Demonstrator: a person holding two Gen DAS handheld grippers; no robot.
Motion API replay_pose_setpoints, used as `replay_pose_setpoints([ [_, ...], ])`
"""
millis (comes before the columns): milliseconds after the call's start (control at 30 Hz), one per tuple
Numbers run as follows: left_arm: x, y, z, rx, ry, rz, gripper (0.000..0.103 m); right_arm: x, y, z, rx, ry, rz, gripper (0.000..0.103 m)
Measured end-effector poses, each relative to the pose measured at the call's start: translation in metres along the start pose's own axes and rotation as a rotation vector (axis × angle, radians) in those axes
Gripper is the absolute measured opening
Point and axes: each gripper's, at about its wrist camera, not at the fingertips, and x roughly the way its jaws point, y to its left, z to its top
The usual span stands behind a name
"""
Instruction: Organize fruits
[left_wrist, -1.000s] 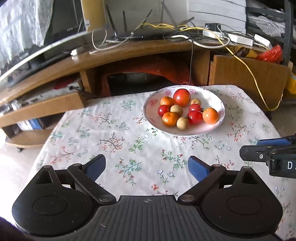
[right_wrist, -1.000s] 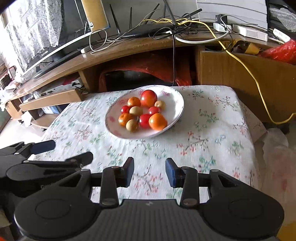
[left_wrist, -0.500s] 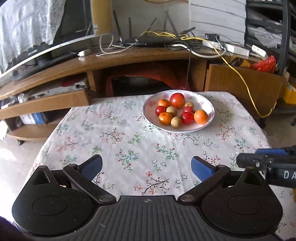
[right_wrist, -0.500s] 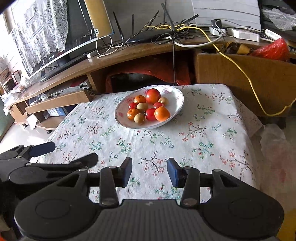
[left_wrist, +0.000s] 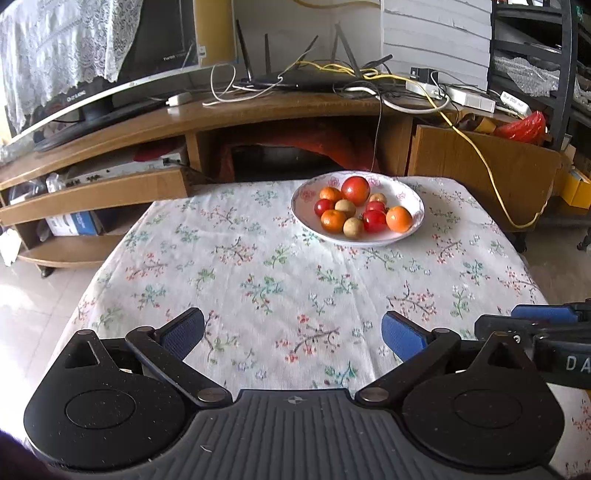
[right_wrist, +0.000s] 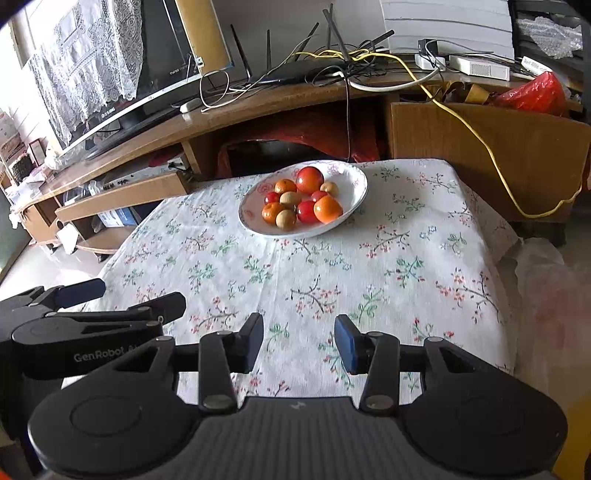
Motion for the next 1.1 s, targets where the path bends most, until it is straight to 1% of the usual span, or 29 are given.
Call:
replay_pose_setpoints([
  [133,-0.002,-0.002,-0.006,0.002,0.022,-0.005,0.103,-0.001,0.004,-0.007,-0.013,0.016,0.001,0.042],
  [333,-0.004,-0.001,-0.015,-0.016,0.053,-0.033,0.103,-0.004,0.007,-0.015,-0.011,0.03,0.008,0.042],
  [533,-0.005,0.001,-0.021,-0.042,0.079,-0.036,0.103,-0.004,0.009,-0.022,-0.012,0.051,0.002,0.043],
  [1100,-0.006,0.002,-0.028,-0.048,0.092,-0.026,0.103,0.0,0.01,-0.028,-0.011,0.075,0.003,0.043],
])
